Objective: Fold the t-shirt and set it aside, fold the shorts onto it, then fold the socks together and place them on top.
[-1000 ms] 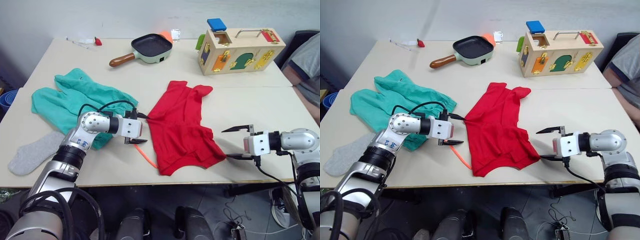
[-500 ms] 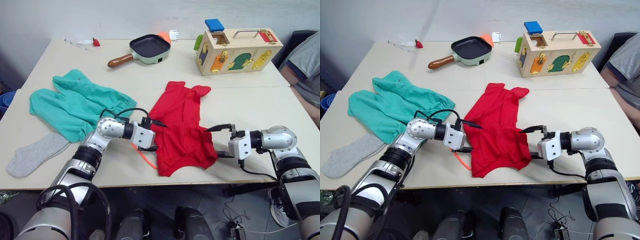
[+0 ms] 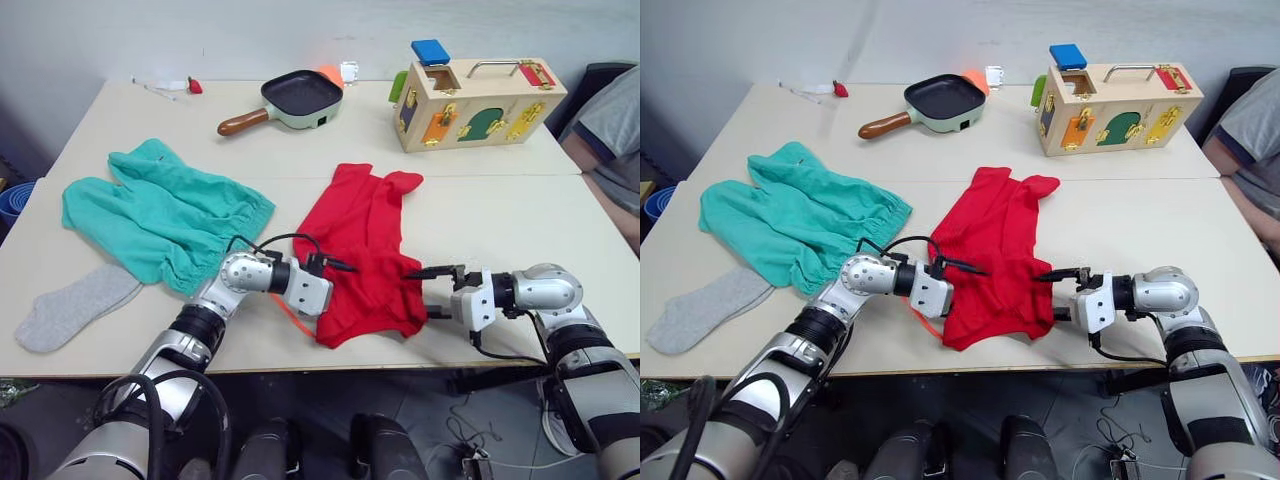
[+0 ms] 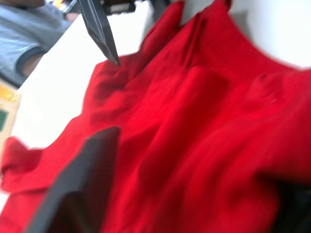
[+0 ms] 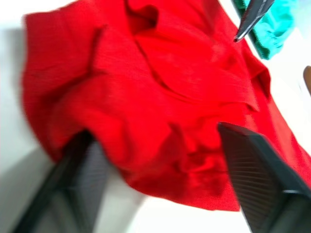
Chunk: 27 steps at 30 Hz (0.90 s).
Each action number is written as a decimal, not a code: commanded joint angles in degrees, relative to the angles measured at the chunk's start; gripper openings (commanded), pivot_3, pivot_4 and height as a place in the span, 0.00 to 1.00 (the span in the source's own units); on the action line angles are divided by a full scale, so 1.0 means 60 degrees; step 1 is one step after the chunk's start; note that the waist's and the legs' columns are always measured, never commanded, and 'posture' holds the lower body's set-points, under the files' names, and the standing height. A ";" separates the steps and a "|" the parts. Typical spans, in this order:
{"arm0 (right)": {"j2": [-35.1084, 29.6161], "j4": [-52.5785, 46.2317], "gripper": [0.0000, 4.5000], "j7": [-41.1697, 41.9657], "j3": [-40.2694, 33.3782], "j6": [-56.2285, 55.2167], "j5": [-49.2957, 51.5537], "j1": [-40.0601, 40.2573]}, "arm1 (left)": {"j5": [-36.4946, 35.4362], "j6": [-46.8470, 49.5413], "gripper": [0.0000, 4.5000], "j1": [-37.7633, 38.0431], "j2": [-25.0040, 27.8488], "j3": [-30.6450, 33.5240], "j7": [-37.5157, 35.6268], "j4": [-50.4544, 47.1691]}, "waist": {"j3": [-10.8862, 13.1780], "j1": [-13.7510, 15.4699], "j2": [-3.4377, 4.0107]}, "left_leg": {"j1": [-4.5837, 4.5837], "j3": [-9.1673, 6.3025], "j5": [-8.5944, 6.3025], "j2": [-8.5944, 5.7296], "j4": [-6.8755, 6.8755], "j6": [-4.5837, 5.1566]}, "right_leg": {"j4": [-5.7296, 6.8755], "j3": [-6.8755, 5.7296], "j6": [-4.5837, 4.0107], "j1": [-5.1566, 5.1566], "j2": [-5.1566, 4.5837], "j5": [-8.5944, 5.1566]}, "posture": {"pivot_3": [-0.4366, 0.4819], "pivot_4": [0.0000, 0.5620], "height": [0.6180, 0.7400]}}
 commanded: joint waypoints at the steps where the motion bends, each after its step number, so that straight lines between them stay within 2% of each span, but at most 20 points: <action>1: 0.0009 -0.0287 0.42 -0.0010 0.0219 0.0144 -0.0065 0.0210 | -0.0052 0.0300 0.58 0.0250 -0.0107 -0.0300 -0.0443 0.0073 | 0.0000 -0.0003 0.0000 | -0.0001 0.0001 0.0000 0.0000 0.0000 0.0000 | 0.0000 0.0001 0.0000 -0.0002 0.0000 0.0000 | 0.48 0.27 1.00; 6: -0.0061 -0.0705 0.02 -0.0054 0.0223 0.0445 0.0238 0.0512 | -0.0808 0.0912 0.20 0.0604 -0.0021 -0.0068 -0.0976 -0.0511 | 0.0000 -0.0009 0.0000 | -0.0001 0.0001 0.0000 0.0002 0.0000 0.0000 | 0.0001 0.0003 0.0000 -0.0006 0.0000 0.0000 | 0.48 0.27 1.00; 9: -0.0173 -0.1109 0.00 -0.0105 0.0142 0.0681 0.0485 0.0770 | -0.1300 0.1473 0.01 0.0865 0.0037 0.0143 -0.1175 -0.1135 | 0.0001 -0.0025 0.0005 | -0.0002 0.0001 -0.0002 0.0003 -0.0005 -0.0003 | 0.0000 0.0005 -0.0001 -0.0010 0.0001 -0.0001 | 0.48 0.27 1.00; 15: -0.0665 -0.2684 0.00 0.0242 0.0008 0.1626 0.1575 0.1550 | -0.2206 0.2708 0.01 0.1231 0.0334 0.0608 -0.1687 -0.2353 | 0.0018 -0.0002 0.0032 | -0.0019 0.0001 -0.0002 0.0006 -0.0001 -0.0003 | -0.0001 0.0001 -0.0008 -0.0021 0.0002 -0.0005 | 0.48 0.27 1.00; 18: -0.1308 -0.4293 0.00 0.0832 -0.0068 0.2721 0.2605 0.2267 | -0.3263 0.4441 0.01 0.1873 0.1105 0.0649 -0.2758 -0.4085 | 0.0034 0.0001 0.0059 | -0.0026 -0.0003 -0.0002 0.0006 0.0002 -0.0001 | -0.0003 0.0001 -0.0008 -0.0022 -0.0001 -0.0005 | 0.48 0.27 1.00; 20: -0.1734 -0.5140 0.00 0.1091 -0.0253 0.3337 0.3154 0.2715 | -0.3627 0.5261 0.01 0.2312 0.1579 0.0682 -0.3055 -0.5121 | 0.0043 0.0001 0.0074 | -0.0024 -0.0006 -0.0004 0.0008 -0.0003 0.0000 | -0.0006 0.0002 -0.0009 -0.0023 -0.0001 -0.0005 | 0.48 0.27 1.00; 22: -0.2018 -0.5706 0.00 0.1217 -0.0468 0.3881 0.3495 0.3041 | -0.3880 0.5868 0.01 0.2645 0.1839 0.0752 -0.3121 -0.5883 | 0.0047 0.0011 0.0082 | -0.0024 -0.0007 -0.0005 0.0010 -0.0003 -0.0001 | -0.0009 0.0002 -0.0010 -0.0022 -0.0002 -0.0005 | 0.48 0.27 1.00; 27: -0.3523 -0.7865 0.00 0.2126 -0.1083 0.6308 0.4858 0.4732 | -0.4817 0.7478 0.01 0.3618 0.2171 0.1138 -0.2787 -0.7904 | 0.0063 0.0127 0.0109 | -0.0024 -0.0014 -0.0035 0.0008 -0.0001 -0.0012 | -0.0013 0.0003 -0.0010 -0.0017 -0.0010 -0.0005 | 0.48 0.27 1.00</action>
